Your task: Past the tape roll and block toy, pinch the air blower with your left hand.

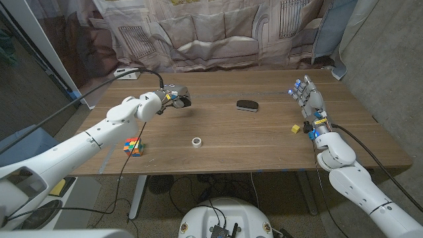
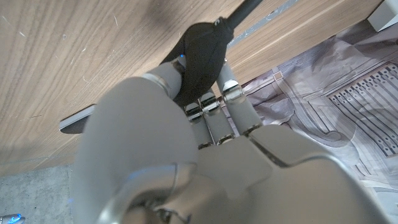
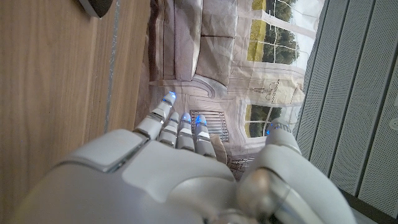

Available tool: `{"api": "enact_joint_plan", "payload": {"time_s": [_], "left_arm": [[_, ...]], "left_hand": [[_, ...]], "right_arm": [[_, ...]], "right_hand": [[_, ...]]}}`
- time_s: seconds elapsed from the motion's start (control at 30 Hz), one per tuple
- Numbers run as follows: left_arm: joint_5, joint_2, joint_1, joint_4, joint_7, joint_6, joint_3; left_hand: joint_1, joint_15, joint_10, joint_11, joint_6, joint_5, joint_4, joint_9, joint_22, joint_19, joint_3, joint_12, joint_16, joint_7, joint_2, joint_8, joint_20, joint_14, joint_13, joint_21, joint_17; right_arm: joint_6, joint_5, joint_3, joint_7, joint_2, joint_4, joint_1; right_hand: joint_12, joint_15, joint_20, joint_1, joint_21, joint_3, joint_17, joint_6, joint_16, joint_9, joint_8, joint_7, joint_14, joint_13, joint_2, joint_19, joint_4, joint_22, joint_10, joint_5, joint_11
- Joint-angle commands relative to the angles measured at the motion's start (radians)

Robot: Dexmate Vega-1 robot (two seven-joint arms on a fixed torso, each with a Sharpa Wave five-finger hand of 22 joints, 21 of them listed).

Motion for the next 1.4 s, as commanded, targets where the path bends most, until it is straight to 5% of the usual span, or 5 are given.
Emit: {"api": "enact_joint_plan", "payload": {"time_s": [0.03, 0.63, 0.77, 1.1, 1.4], "left_arm": [[0.007, -0.009, 0.009, -0.005, 0.021, 0.011, -0.001], [0.019, 0.000, 0.017, -0.017, 0.030, 0.015, -0.002], [0.023, 0.001, 0.017, -0.018, 0.032, 0.017, -0.005], [0.035, 0.005, 0.024, -0.020, 0.046, 0.019, -0.007], [0.044, 0.010, 0.016, -0.022, 0.023, 0.012, -0.003]], "left_hand": [[0.032, -0.040, 0.021, -0.002, 0.025, 0.004, 0.005, 0.004, 0.003, 0.013, 0.011, 0.008, 0.014, 0.003, 0.019, 0.012, 0.000, 0.059, 0.006, 0.011, 0.007], [0.042, -0.018, 0.006, 0.004, 0.021, 0.004, 0.017, 0.014, 0.005, -0.050, 0.016, 0.007, -0.016, -0.003, 0.017, -0.001, 0.028, 0.020, 0.038, 0.004, 0.005], [-0.001, 0.014, -0.033, 0.019, -0.018, -0.001, 0.037, 0.019, 0.008, -0.108, -0.017, -0.007, -0.028, 0.005, -0.003, -0.016, 0.044, -0.046, 0.050, -0.008, 0.010], [-0.141, 0.024, -0.043, 0.019, -0.026, -0.011, 0.094, 0.022, 0.005, -0.100, -0.097, -0.014, -0.016, 0.007, -0.041, -0.014, 0.044, -0.051, 0.057, 0.002, 0.010], [-0.195, 0.037, -0.074, 0.022, -0.055, -0.009, 0.107, 0.022, 0.002, -0.127, -0.122, -0.031, -0.026, 0.005, -0.052, -0.024, 0.047, -0.089, 0.054, -0.008, 0.008]], "right_arm": [[0.001, -0.004, 0.006, -0.010, 0.000, -0.014, -0.016], [-0.003, -0.001, 0.008, -0.004, -0.002, -0.013, -0.014], [0.000, -0.003, 0.005, -0.001, 0.000, -0.008, -0.007], [0.002, -0.003, 0.004, 0.003, 0.000, -0.004, -0.001], [0.004, -0.006, 0.005, 0.002, -0.001, -0.005, -0.007]], "right_hand": [[-0.002, 0.000, 0.000, 0.008, -0.001, 0.001, 0.003, 0.004, -0.002, 0.004, -0.002, 0.001, 0.000, 0.003, 0.005, 0.007, -0.003, 0.003, 0.007, -0.001, -0.002], [-0.002, 0.000, 0.000, 0.008, 0.000, -0.001, 0.003, 0.005, -0.002, 0.004, -0.002, 0.001, 0.001, 0.003, 0.005, 0.007, -0.002, 0.003, 0.007, -0.001, -0.001], [-0.003, 0.000, 0.000, 0.009, 0.000, -0.001, 0.003, 0.005, -0.002, 0.004, -0.002, 0.001, 0.001, 0.003, 0.006, 0.007, -0.002, 0.003, 0.006, -0.001, -0.002], [-0.003, 0.000, -0.001, 0.009, 0.000, -0.002, 0.003, 0.006, -0.002, 0.004, -0.002, 0.001, 0.001, 0.003, 0.006, 0.007, -0.002, 0.003, 0.007, -0.001, -0.002], [-0.002, 0.001, -0.001, 0.009, -0.001, -0.002, 0.003, 0.005, -0.002, 0.004, -0.002, 0.001, 0.001, 0.003, 0.006, 0.007, -0.002, 0.003, 0.008, -0.001, -0.002]]}}
